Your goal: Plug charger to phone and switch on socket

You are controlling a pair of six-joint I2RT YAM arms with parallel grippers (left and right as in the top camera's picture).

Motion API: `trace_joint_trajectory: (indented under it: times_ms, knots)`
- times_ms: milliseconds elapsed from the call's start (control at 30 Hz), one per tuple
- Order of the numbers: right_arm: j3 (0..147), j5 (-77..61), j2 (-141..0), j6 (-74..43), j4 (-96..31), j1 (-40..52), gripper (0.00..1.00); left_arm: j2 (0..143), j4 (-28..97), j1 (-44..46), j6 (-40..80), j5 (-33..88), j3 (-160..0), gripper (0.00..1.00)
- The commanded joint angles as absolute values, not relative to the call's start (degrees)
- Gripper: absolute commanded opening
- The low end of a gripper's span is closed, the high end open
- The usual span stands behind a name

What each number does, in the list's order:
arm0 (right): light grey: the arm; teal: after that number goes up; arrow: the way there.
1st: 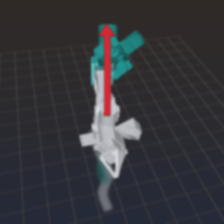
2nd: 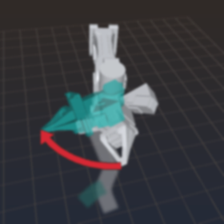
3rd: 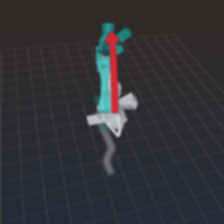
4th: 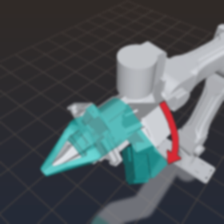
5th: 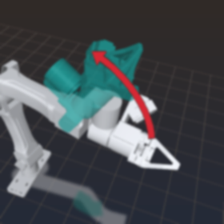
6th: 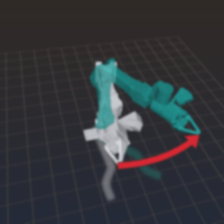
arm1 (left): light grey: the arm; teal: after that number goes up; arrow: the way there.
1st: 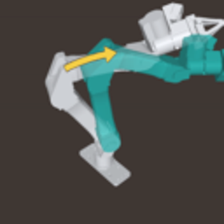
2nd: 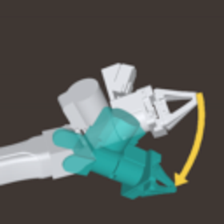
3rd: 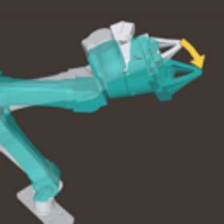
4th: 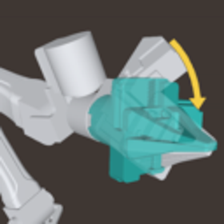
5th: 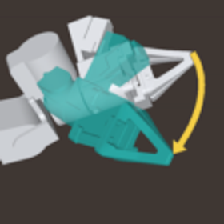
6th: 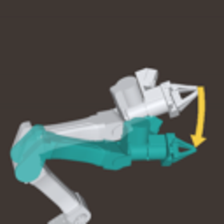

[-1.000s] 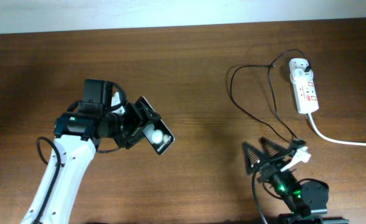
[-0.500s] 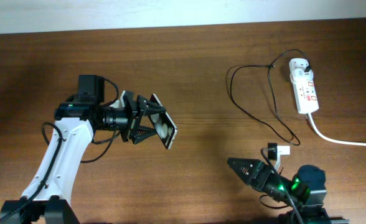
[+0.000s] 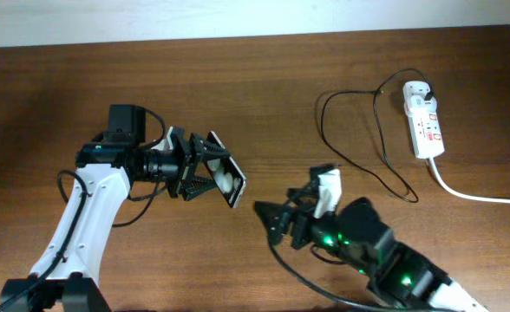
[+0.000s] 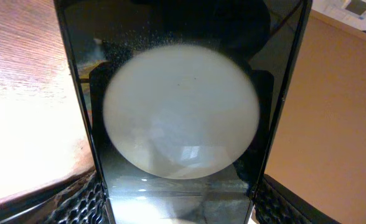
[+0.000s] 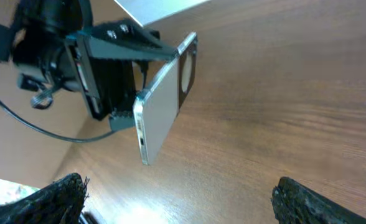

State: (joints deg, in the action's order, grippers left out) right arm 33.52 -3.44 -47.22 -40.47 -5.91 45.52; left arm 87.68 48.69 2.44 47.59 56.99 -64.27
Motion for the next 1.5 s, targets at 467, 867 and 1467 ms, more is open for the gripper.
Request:
trace_joint_trajectory:
  times_ms: [467,867,1467]
  knots:
    - [35.83,9.13,-72.77,-42.50,23.22,52.93,0.61,87.77,48.42,2.24,46.65,57.54,-64.31,0.64]
    - [36.03,9.32,-76.14,-45.10,22.92,52.90,0.50,87.77,48.36,8.36,46.65,51.94,-64.31,0.63]
    - [36.03,4.51,-76.12,-47.27,20.34,52.80,0.09,87.74,47.46,8.84,46.61,50.28,-64.31,0.87]
